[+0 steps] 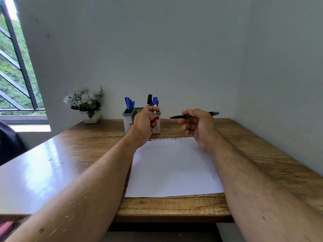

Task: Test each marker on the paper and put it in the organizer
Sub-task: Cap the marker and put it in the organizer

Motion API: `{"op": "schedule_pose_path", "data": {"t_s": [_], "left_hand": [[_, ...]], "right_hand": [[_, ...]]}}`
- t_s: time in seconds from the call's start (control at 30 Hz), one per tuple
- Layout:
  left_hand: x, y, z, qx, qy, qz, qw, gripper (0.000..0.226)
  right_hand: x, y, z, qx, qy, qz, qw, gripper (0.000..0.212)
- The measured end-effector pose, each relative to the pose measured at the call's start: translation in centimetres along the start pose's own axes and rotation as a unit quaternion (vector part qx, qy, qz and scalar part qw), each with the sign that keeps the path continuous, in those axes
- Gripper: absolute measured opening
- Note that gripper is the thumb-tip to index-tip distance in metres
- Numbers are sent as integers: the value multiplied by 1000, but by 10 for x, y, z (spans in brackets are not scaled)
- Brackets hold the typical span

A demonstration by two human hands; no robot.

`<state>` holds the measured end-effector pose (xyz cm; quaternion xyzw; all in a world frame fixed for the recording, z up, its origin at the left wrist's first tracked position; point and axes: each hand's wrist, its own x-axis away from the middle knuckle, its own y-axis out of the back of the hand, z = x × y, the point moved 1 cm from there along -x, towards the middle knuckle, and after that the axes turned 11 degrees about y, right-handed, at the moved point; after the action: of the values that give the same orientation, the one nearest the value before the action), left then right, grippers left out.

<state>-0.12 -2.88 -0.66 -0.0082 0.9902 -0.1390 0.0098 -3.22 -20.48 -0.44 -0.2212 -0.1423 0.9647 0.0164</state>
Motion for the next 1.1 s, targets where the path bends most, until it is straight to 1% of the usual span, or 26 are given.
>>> {"op": "schedule_pose_path", "data": {"t_s": [0.07,0.13,0.23,0.57,0.67,0.73,0.8,0.87,0.9,0.93,1.03,1.1], "left_hand": [[1,-1,-1,3,2,-14,1000,41],[2,-2,-1,-10,5,-13,1000,41],[3,-3,2,-20,10,2,1000,39],[-2,-2,9,-97,5,45,994,34],[-2,-2,8,-95,-3,60,994,32],[-1,-1,6,-82,-14,63,995,30],[-1,2,5,-45,-19,58,997,28],[-3,6,2,28,-17,67,997,28],[-3,8,0,66,-16,75,995,28],[-3,9,-1,97,-15,82,992,26],[-1,10,-4,137,-18,89,986,17],[0,11,-5,149,-24,82,985,13]], "right_hand": [[3,-3,1,-19,-10,16,1000,21],[4,-6,0,-12,-15,29,999,15],[5,-10,-3,7,-21,42,999,8],[1,-12,-9,48,-20,54,997,8],[-1,-9,-10,72,-5,53,996,4],[-1,-8,-9,62,9,49,997,7],[0,-7,-7,32,10,41,999,12],[0,-7,-5,-7,-5,36,999,26],[0,-7,-4,-22,-11,33,999,30],[0,-7,-4,-30,-12,29,999,30],[0,-8,-3,-27,0,16,1000,13],[0,-7,-3,2,13,14,1000,5]]}}
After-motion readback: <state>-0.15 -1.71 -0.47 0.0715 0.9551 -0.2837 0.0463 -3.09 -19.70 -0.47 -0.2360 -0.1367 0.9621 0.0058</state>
